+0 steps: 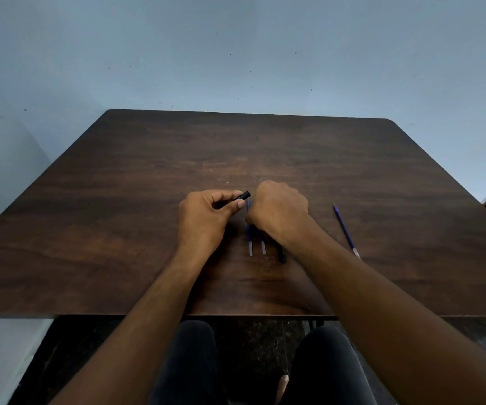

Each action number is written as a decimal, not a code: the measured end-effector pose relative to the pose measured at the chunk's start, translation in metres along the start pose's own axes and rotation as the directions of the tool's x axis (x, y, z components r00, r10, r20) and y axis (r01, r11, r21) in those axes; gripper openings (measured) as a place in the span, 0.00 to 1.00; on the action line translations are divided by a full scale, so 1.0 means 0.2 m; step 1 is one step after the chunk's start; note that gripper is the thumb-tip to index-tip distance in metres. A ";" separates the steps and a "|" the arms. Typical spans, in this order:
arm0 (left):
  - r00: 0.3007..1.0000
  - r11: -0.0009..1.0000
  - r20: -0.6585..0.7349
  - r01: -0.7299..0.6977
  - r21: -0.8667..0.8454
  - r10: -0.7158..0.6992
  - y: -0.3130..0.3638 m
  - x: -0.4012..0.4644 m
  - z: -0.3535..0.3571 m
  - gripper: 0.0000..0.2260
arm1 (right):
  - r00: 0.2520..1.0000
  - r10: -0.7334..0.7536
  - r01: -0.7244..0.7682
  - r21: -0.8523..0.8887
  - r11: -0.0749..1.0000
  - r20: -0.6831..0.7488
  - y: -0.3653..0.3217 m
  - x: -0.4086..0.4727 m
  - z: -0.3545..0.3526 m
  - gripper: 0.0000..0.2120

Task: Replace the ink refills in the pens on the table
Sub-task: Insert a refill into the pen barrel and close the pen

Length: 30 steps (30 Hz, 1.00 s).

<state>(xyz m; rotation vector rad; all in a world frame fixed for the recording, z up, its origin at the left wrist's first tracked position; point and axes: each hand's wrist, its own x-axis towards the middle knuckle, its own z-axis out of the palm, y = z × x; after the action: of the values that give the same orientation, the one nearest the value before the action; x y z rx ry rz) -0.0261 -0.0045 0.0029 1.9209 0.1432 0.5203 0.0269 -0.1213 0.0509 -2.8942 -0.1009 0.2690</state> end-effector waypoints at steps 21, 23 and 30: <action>0.992 0.990 0.044 -0.119 0.080 0.115 0.03 -0.03 0.01 0.10 | 0.990 0.054 0.123 0.985 0.122 -0.130 0.31 -0.08 -0.10 0.13; 0.988 0.984 0.057 -0.150 0.092 0.146 0.04 -0.03 0.02 0.10 | 0.978 0.081 0.187 0.981 0.051 -0.191 0.32 -0.10 -0.10 0.11; 0.970 0.964 0.062 -0.241 0.112 0.235 0.04 -0.05 0.01 0.09 | 0.947 0.143 0.298 0.953 -0.054 -0.288 0.31 -0.13 -0.05 0.09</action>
<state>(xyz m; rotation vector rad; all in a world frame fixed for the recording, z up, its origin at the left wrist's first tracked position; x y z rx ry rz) -0.0347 -0.0134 0.0070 2.0783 -0.0918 0.6368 0.0069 -0.1870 0.0505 -1.2658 0.0088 -0.1511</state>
